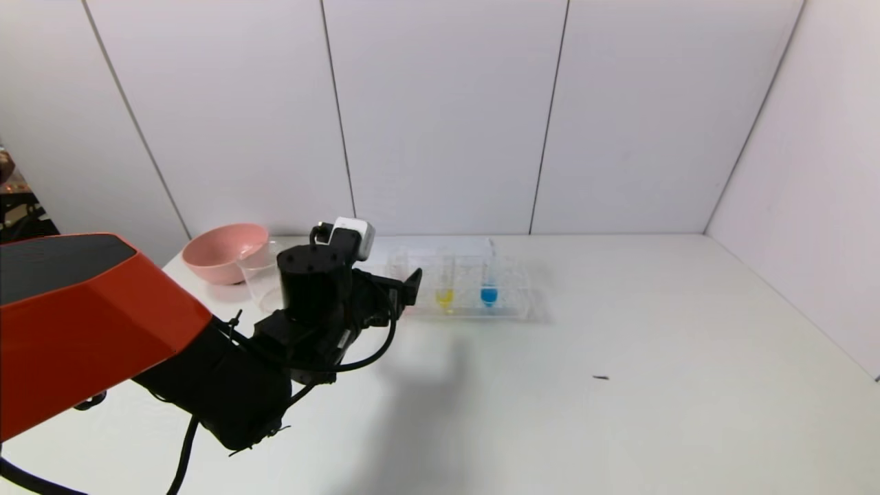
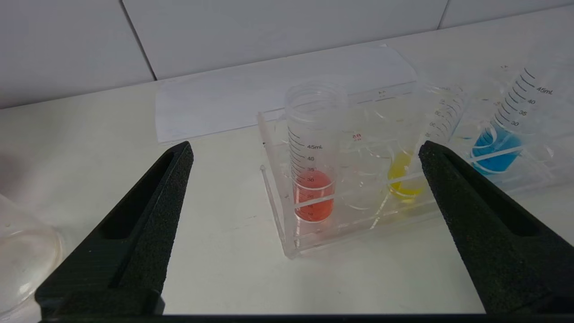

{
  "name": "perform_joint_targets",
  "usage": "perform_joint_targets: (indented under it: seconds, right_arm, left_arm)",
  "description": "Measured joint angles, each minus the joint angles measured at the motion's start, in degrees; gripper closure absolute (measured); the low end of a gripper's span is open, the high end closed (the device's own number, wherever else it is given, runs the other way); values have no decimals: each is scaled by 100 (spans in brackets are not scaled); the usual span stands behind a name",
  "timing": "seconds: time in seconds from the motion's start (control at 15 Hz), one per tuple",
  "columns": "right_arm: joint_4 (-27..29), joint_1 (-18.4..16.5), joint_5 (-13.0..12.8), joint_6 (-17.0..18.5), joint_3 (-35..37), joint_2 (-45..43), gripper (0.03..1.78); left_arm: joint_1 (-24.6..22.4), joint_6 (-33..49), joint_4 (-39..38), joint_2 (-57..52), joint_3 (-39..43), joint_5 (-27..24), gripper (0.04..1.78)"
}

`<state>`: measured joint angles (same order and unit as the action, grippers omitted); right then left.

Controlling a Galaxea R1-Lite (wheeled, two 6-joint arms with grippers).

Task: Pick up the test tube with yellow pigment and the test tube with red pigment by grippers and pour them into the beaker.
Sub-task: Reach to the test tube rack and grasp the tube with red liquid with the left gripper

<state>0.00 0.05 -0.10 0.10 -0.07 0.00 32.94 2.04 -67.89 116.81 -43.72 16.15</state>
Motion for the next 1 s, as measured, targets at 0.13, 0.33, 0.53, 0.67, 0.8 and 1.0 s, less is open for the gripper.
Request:
perform_joint_targets:
  seconds: [0.13, 0.33, 0.53, 0.67, 0.8, 1.0]
  right_arm:
    - [0, 2, 0, 0, 0, 0, 11]
    - [0, 2, 0, -2, 0, 0, 11]
    - [0, 2, 0, 0, 0, 0, 11]
    - [0, 5, 0, 0, 0, 0, 11]
    - [0, 2, 0, 0, 0, 0, 11]
    - [0, 2, 0, 0, 0, 0, 11]
  left_arm:
    - [11, 7, -2, 135, -101, 68, 6]
    - [18, 113, 2, 297, -234, 96, 6]
    - [2, 134, 28, 424, -352, 101, 6]
    - [-6, 135, 56, 491, -462, 101, 6]
    - [-23, 144, 67, 552, -542, 126, 6]
    - [-44, 197, 182, 623, -652, 138, 6]
